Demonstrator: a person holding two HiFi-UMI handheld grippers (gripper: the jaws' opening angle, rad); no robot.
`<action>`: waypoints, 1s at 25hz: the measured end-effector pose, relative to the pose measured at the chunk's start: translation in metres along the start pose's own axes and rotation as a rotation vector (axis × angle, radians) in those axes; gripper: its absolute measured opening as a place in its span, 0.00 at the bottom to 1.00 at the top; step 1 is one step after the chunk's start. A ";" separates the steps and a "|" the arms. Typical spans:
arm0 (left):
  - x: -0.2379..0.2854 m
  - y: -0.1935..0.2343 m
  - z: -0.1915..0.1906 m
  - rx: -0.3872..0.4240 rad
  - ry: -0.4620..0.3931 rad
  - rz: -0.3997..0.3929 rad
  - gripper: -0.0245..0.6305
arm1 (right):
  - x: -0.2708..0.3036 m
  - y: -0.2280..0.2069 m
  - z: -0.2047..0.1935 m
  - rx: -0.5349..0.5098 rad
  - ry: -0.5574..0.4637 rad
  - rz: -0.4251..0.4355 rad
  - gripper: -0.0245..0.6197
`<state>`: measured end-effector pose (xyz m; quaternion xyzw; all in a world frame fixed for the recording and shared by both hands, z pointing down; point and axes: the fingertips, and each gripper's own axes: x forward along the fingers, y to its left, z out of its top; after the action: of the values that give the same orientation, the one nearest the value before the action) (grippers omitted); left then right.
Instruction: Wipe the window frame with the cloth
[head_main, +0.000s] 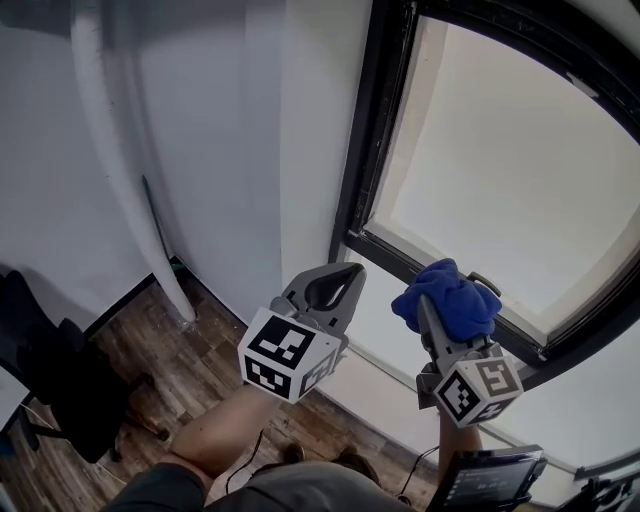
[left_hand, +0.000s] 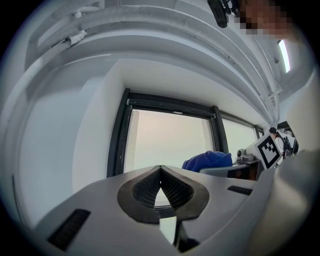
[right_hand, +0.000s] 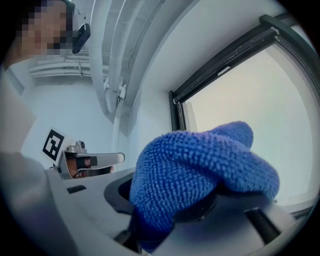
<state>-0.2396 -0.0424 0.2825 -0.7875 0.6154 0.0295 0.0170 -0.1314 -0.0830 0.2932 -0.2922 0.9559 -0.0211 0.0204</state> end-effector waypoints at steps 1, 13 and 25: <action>0.004 0.005 0.004 0.000 -0.007 0.004 0.04 | 0.007 0.000 0.006 -0.005 -0.006 0.007 0.27; 0.080 0.050 0.078 0.072 -0.104 0.129 0.04 | 0.101 -0.046 0.104 -0.182 -0.137 0.151 0.27; 0.166 0.092 0.154 0.052 -0.191 0.198 0.04 | 0.168 -0.083 0.213 -0.262 -0.256 0.253 0.27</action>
<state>-0.2928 -0.2162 0.1187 -0.7157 0.6863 0.0899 0.0932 -0.2132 -0.2523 0.0799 -0.1705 0.9691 0.1432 0.1062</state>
